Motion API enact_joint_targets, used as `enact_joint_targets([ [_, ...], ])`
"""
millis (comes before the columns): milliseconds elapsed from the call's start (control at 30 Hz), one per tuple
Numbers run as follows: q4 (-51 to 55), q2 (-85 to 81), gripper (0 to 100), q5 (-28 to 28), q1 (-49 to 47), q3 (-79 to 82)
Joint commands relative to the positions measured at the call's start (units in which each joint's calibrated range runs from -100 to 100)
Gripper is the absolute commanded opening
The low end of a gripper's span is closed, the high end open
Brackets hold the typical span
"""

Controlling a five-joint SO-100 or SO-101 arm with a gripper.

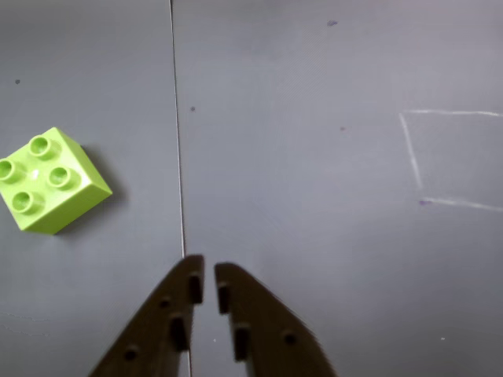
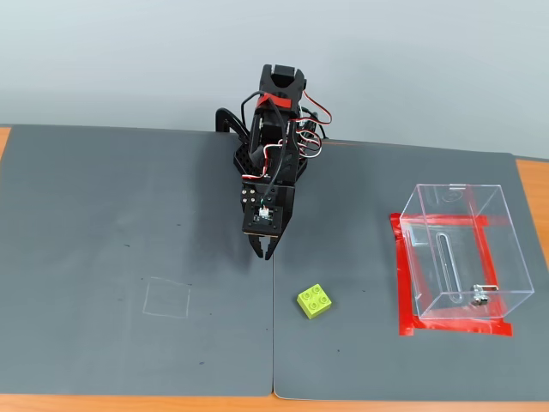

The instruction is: Pick the green lego block and place it into the transparent box

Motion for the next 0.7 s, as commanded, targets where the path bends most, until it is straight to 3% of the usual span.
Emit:
enact_joint_targets([
  [0,-0.04,-0.68,2,-0.06,0.42,0.36],
  [667,-0.13,-0.68,2,0.36,0.57,0.36],
])
